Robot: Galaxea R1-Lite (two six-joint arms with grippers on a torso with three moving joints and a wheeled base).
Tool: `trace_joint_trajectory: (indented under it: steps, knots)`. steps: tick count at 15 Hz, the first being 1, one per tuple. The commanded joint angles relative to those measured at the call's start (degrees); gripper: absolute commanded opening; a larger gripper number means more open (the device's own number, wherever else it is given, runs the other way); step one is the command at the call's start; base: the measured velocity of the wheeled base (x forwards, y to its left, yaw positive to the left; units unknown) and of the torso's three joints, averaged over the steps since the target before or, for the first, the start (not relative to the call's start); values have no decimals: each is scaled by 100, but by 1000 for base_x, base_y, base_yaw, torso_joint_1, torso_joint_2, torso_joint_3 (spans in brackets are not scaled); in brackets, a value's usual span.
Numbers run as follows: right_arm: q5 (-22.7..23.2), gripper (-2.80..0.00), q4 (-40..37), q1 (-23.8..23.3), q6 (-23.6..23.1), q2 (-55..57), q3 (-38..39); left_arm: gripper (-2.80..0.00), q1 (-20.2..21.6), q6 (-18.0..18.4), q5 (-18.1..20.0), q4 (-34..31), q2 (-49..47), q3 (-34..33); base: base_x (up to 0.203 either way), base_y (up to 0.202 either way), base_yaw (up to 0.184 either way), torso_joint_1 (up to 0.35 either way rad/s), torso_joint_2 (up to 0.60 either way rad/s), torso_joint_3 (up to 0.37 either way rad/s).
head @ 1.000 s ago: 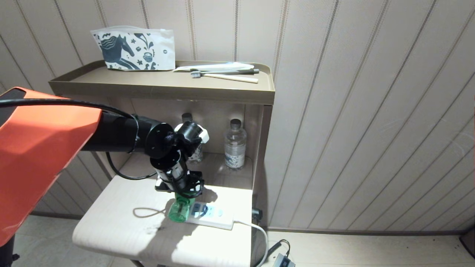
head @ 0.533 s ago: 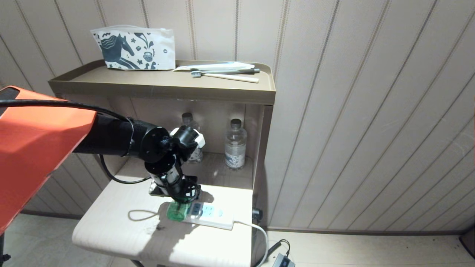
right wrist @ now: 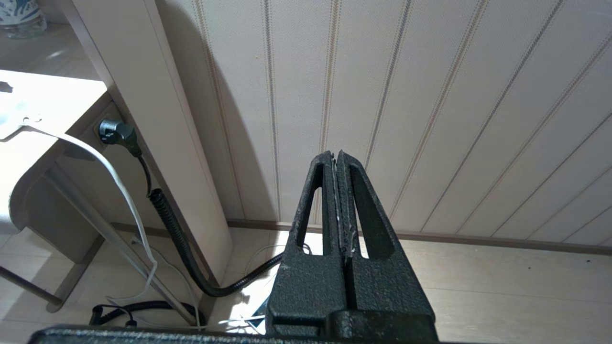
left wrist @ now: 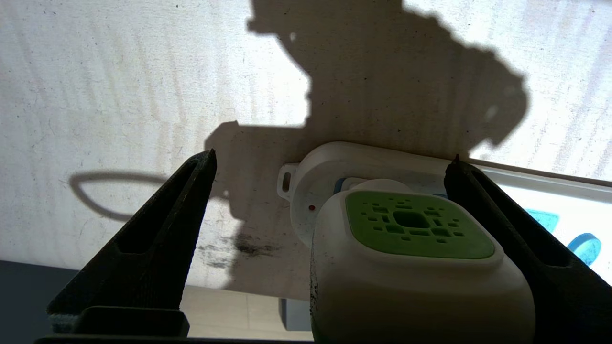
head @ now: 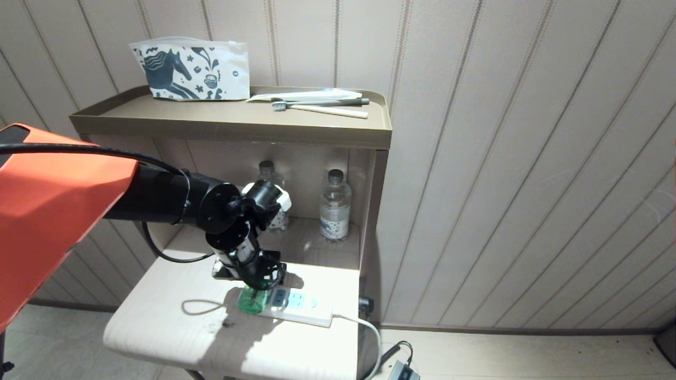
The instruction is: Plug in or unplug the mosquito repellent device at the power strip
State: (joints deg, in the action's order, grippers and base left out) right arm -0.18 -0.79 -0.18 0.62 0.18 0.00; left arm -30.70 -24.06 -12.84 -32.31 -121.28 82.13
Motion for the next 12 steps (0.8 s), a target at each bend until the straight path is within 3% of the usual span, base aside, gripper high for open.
trace_joint_trajectory:
  steps: [1, 12]
  knots:
    - [1, -280, 0, 1, -1, -1, 0, 0, -7, -19, 0, -12, 210, -4, 0, 0, 0, 0, 0, 0]
    - [1, -280, 0, 1, -1, -1, 0, 0, -176, 33, 0, -17, 1441, -197, 0, 0, 0, 0, 0, 0]
